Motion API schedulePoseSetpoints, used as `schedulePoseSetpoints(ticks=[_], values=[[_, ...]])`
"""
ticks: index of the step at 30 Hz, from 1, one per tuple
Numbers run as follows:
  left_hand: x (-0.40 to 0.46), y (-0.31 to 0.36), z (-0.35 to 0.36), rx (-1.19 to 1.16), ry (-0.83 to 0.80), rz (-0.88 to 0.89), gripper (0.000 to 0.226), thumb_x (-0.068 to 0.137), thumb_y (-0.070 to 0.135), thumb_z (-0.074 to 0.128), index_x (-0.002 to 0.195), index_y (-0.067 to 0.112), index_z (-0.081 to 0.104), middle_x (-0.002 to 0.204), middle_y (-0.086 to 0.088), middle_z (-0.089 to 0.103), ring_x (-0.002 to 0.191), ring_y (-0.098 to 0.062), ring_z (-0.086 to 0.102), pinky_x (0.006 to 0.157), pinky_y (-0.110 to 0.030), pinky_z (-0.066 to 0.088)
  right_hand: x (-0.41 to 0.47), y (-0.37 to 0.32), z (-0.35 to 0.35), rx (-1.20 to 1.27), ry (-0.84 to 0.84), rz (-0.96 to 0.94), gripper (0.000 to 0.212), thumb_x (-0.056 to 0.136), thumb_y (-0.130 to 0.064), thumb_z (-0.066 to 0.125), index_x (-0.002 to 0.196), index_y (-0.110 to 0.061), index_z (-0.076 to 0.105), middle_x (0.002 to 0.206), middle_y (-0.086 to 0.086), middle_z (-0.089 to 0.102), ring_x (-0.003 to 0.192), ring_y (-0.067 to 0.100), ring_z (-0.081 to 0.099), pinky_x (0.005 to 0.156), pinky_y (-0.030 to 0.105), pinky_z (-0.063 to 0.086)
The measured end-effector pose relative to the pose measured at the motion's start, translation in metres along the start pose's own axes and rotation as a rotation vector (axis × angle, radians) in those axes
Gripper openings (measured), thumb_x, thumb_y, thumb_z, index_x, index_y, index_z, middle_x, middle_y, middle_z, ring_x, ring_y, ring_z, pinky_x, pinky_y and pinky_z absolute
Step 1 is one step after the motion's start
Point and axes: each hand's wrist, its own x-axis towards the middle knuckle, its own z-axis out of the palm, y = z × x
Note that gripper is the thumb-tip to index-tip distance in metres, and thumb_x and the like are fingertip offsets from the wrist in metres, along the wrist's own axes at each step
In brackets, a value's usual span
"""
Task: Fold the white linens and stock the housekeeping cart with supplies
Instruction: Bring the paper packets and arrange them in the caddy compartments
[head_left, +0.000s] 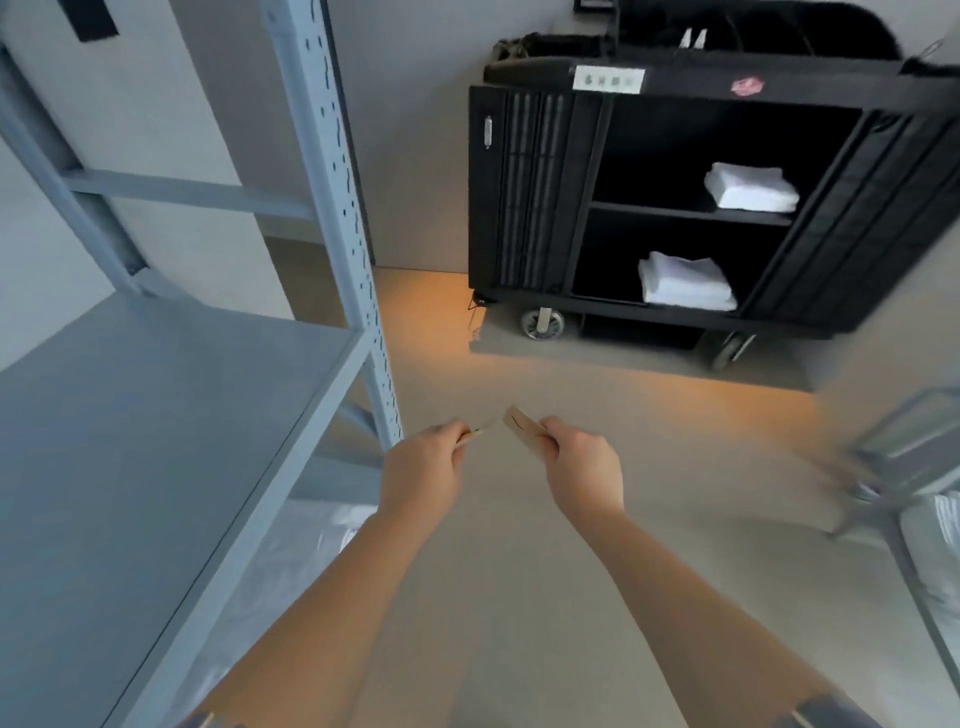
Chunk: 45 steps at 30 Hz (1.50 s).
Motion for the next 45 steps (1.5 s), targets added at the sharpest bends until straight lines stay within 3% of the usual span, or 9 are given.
schedulePoseSetpoints(ticks=[8,15,20,28,33,39,45], values=[[0.121,0.039,0.056,-0.002,-0.037,0.104,0.010,0.093,0.020,0.054,0.096,0.016,0.062,0.076,-0.003,0.063,0.068,-0.028,0.058,0.057,-0.035,0.044,0.095,0.060,-0.027,0.013,0.056,0.108,0.012,0.091,-0.012,0.046,0.084,-0.021,0.051,0.068,0.000,0.049,0.068,0.032,0.052,0.054,0.033,0.032],[0.234,0.044,0.107,-0.005,-0.055,0.166,0.014,0.095,0.023,0.053,0.100,0.016,0.064,0.082,-0.005,0.068,0.073,-0.032,0.062,0.059,-0.036,0.047,0.196,0.098,-0.022,0.005,0.084,0.168,0.012,0.091,-0.013,0.046,0.090,-0.018,0.056,0.069,0.000,0.049,0.070,0.032,0.053,0.056,0.033,0.035],[0.342,0.038,0.136,-0.005,-0.041,0.200,0.013,0.093,0.021,0.056,0.101,0.017,0.065,0.082,-0.005,0.068,0.073,-0.032,0.061,0.056,-0.029,0.031,0.298,0.113,-0.020,0.003,0.105,0.209,0.013,0.092,-0.012,0.045,0.093,-0.018,0.057,0.072,0.002,0.051,0.073,0.032,0.055,0.059,0.033,0.039],[0.503,0.049,0.164,-0.031,-0.068,0.269,0.019,0.095,0.023,0.053,0.108,0.020,0.066,0.088,0.000,0.070,0.076,-0.023,0.061,0.057,-0.028,0.032,0.441,0.129,-0.038,-0.032,0.156,0.262,0.018,0.094,-0.013,0.042,0.080,-0.024,0.043,0.064,-0.006,0.041,0.066,0.026,0.045,0.054,0.031,0.028],[0.566,0.060,0.195,-0.021,-0.137,0.299,0.019,0.097,0.027,0.051,0.111,0.023,0.063,0.088,0.002,0.070,0.075,-0.019,0.061,0.063,-0.034,0.050,0.500,0.155,-0.043,-0.040,0.177,0.314,0.020,0.093,-0.012,0.043,0.076,-0.022,0.043,0.058,-0.005,0.038,0.061,0.025,0.044,0.048,0.031,0.022],[0.637,0.081,0.241,-0.034,-0.178,0.265,0.017,0.097,0.025,0.050,0.110,0.028,0.061,0.086,0.002,0.068,0.075,-0.021,0.061,0.063,-0.036,0.052,0.571,0.202,-0.048,-0.038,0.174,0.382,0.018,0.092,-0.010,0.042,0.085,-0.024,0.049,0.063,0.003,0.053,0.061,0.028,0.051,0.049,0.031,0.030],[0.732,0.121,0.281,0.028,-0.140,0.297,0.013,0.097,0.027,0.052,0.106,0.027,0.061,0.082,0.008,0.063,0.070,-0.015,0.058,0.064,-0.035,0.053,0.660,0.259,-0.073,-0.017,0.217,0.400,0.013,0.091,-0.008,0.042,0.084,-0.014,0.051,0.067,0.004,0.053,0.064,0.029,0.052,0.051,0.031,0.029]])
